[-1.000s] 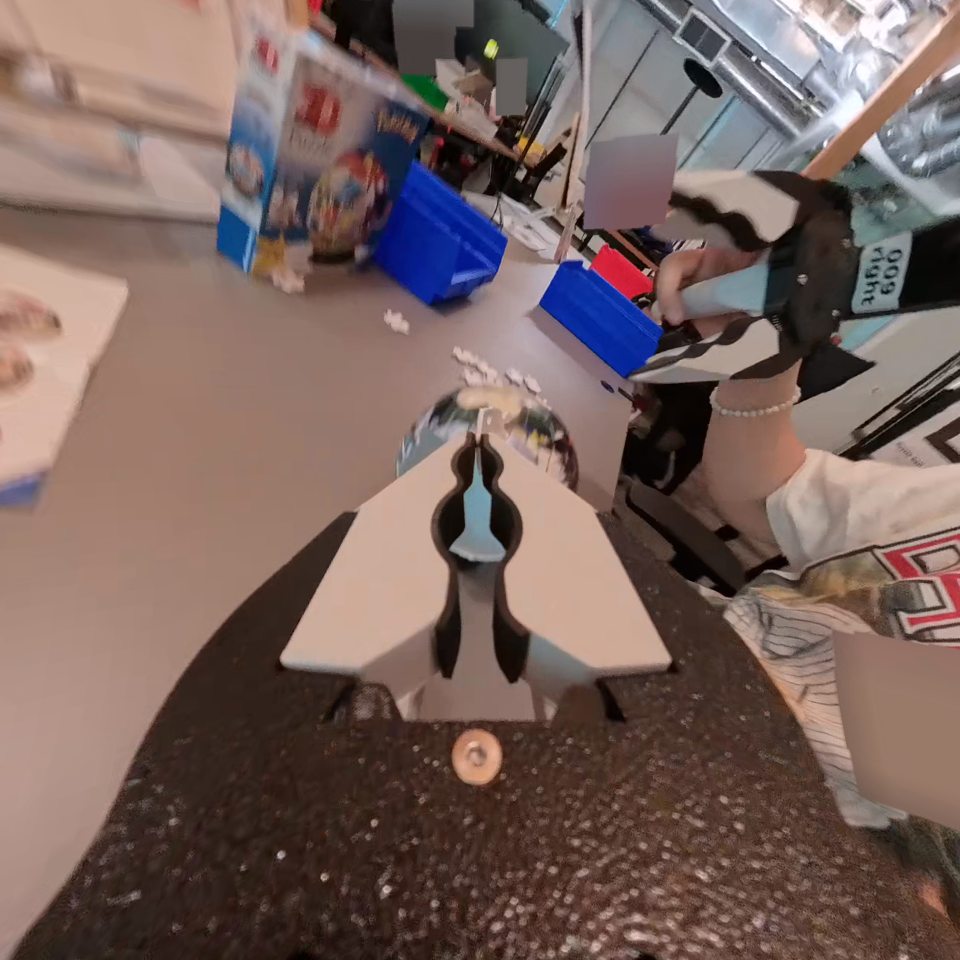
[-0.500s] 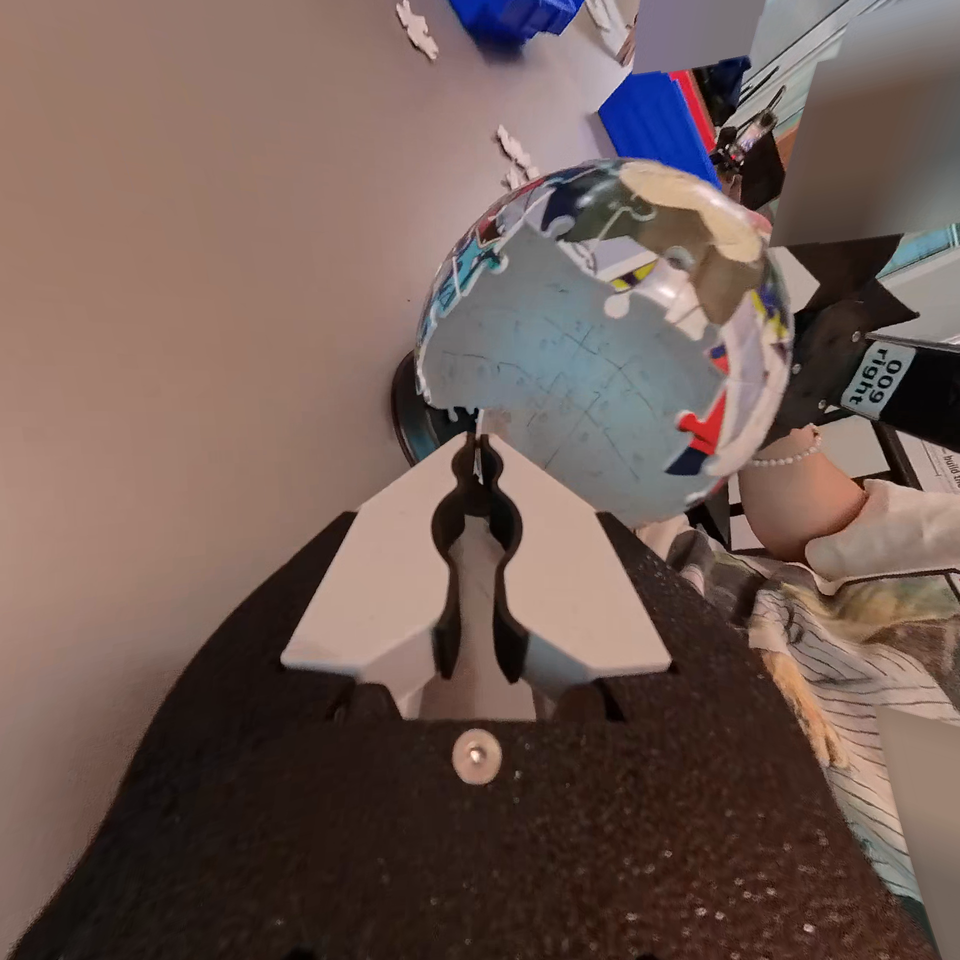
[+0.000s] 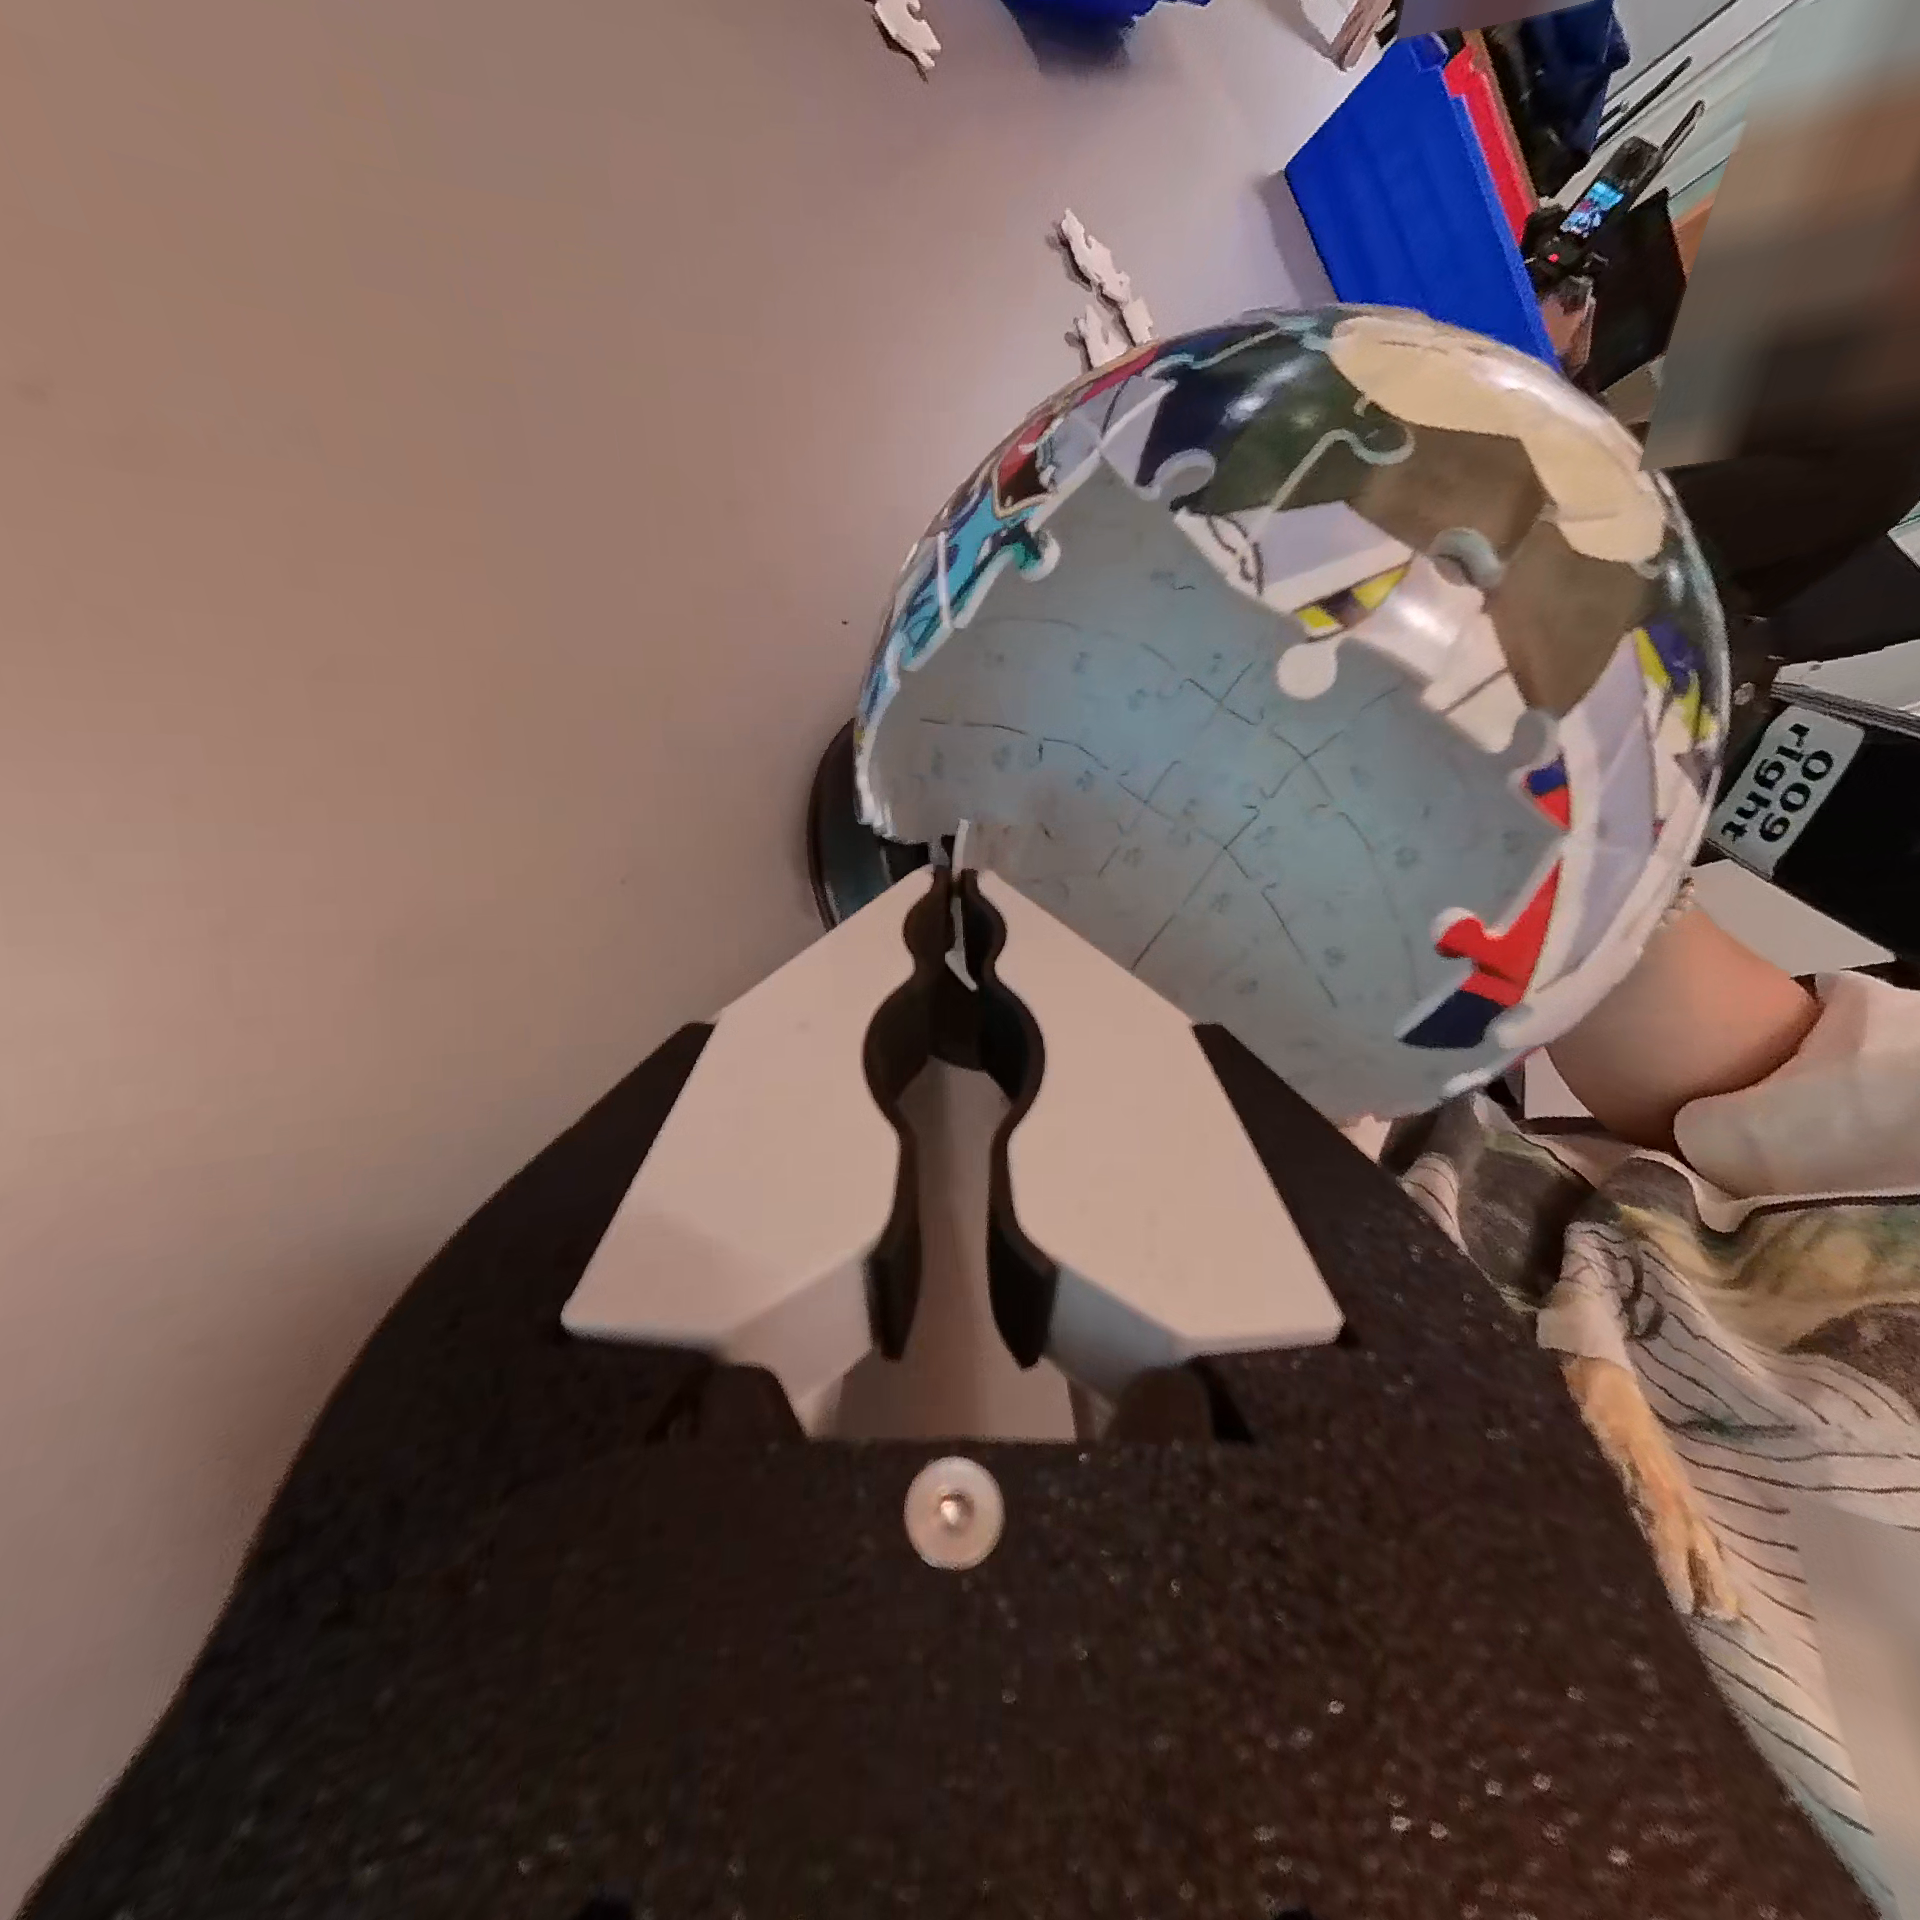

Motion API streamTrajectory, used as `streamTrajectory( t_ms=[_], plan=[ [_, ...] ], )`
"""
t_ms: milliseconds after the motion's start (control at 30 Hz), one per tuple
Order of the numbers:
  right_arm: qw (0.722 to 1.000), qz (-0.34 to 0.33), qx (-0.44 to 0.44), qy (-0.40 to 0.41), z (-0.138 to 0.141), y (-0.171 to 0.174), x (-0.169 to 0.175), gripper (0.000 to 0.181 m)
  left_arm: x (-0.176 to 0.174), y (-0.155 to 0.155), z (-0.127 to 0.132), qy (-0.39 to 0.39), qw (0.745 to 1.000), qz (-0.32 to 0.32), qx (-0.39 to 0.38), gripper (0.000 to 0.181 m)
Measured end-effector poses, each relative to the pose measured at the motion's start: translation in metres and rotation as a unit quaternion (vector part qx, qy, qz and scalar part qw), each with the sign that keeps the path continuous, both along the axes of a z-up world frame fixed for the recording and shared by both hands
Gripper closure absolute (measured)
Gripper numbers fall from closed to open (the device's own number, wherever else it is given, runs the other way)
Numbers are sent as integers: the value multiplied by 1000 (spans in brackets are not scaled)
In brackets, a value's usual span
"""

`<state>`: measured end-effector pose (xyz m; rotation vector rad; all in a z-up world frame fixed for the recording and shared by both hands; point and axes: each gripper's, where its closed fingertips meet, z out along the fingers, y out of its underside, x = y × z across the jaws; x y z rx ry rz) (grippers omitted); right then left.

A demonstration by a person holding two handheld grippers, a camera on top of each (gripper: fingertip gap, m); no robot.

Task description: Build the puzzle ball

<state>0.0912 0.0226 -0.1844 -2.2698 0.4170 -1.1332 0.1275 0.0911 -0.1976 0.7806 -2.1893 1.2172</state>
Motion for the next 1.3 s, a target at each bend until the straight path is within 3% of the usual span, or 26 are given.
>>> streamTrajectory(
  t_ms=[467, 733, 900, 967, 1100, 1300],
  plan=[
    [1000, -17, 3, 4, -4, -10, 2, 77, -4, 1, -6, -7, 1000, -7, 28, 180],
    [1000, -17, 11, 3, -3, -8, 2, 77, 2, 3, -1, -23, 999, 3, 24, 166],
    [1000, -3, 20, -1, 1, 2, 2, 76, 14, 6, 2, -86, 996, 0, 11, 138],
    [999, 7, 32, 1, 4, 7, 2, 74, 22, 7, -3, -125, 992, 4, 31, 107],
    [998, 15, 59, 0, 8, 13, 2, 74, 33, 4, -14, -222, 972, -11, 77, 74],
    [997, 13, 70, 2, 7, 10, 1, 74, 44, -5, -15, -282, 955, -23, 86, 67]
  ],
)
